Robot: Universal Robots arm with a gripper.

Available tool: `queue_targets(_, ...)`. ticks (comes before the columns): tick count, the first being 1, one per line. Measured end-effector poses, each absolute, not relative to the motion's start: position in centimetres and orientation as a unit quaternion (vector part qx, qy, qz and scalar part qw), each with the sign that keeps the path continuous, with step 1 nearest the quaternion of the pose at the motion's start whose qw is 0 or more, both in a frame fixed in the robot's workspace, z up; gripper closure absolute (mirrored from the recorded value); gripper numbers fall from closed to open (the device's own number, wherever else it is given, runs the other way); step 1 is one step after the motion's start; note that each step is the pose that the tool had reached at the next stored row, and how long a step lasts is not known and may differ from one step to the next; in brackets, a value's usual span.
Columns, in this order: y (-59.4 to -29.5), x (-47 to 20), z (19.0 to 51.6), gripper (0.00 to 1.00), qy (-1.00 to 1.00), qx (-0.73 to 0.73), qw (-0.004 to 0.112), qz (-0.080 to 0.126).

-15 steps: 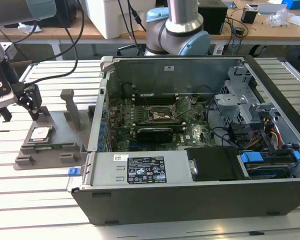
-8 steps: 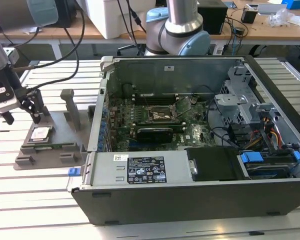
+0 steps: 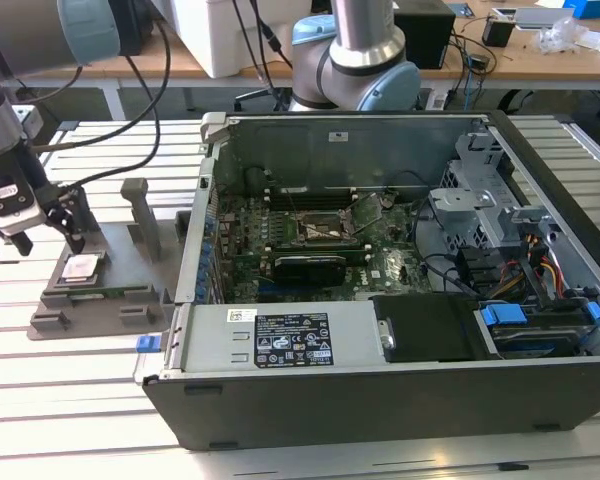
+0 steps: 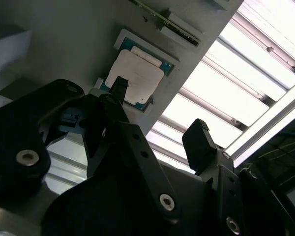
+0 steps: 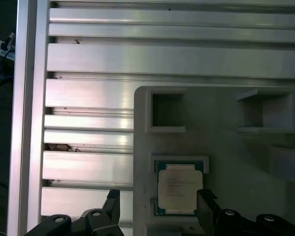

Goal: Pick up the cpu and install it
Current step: 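Pick up the cpu and move it towards the insertion slot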

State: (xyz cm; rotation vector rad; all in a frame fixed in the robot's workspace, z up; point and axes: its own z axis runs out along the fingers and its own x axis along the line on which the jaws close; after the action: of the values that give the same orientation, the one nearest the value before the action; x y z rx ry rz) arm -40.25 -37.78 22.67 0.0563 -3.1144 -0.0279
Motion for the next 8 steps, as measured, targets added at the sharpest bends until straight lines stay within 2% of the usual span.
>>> queue_targets(8, -37.8, -40.2, 21.1, 0.28, -1.0, 0.018, 0.013, -0.009)
